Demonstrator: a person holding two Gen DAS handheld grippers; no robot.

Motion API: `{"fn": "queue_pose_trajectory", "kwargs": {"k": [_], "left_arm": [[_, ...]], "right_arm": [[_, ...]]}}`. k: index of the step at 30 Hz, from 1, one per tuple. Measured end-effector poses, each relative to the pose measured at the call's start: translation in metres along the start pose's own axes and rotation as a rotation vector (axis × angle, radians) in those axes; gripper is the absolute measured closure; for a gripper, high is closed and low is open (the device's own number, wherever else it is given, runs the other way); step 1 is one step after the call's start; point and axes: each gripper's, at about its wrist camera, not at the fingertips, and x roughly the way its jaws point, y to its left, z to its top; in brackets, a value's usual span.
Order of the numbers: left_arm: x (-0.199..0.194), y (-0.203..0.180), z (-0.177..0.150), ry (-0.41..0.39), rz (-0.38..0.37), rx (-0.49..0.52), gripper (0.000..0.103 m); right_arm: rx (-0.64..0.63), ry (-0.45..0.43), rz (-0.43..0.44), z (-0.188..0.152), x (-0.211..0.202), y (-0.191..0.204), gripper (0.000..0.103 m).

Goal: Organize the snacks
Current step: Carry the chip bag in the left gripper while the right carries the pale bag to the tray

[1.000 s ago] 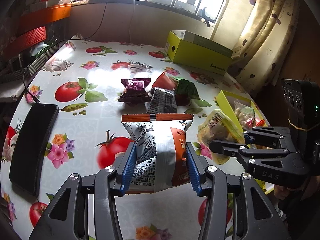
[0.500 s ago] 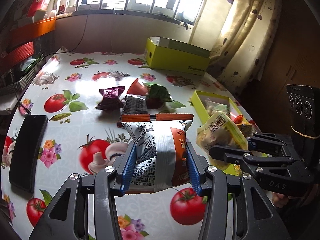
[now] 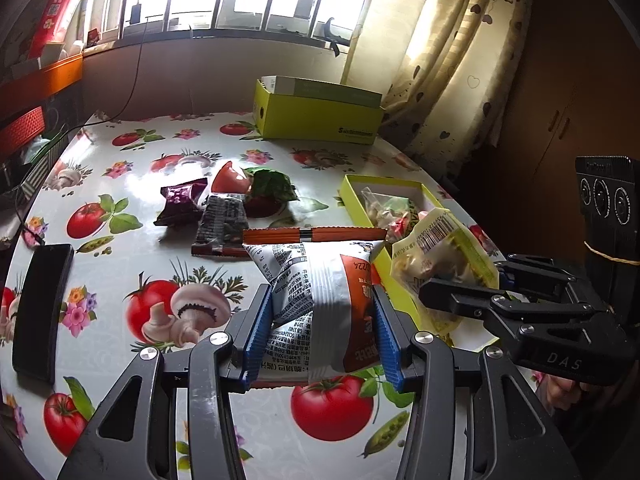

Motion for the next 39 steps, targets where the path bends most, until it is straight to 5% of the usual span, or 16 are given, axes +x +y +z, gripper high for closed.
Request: {"fn": "queue_pose_trajectory", "kwargs": {"k": [39], "left_arm": [[0.022,-0.071,-0.002,0.055,-0.112,0.112,0.054]], "right_arm": [[0.123,-0.034,-0.113,-0.032,-0.044,-0.055,0.084]]}}
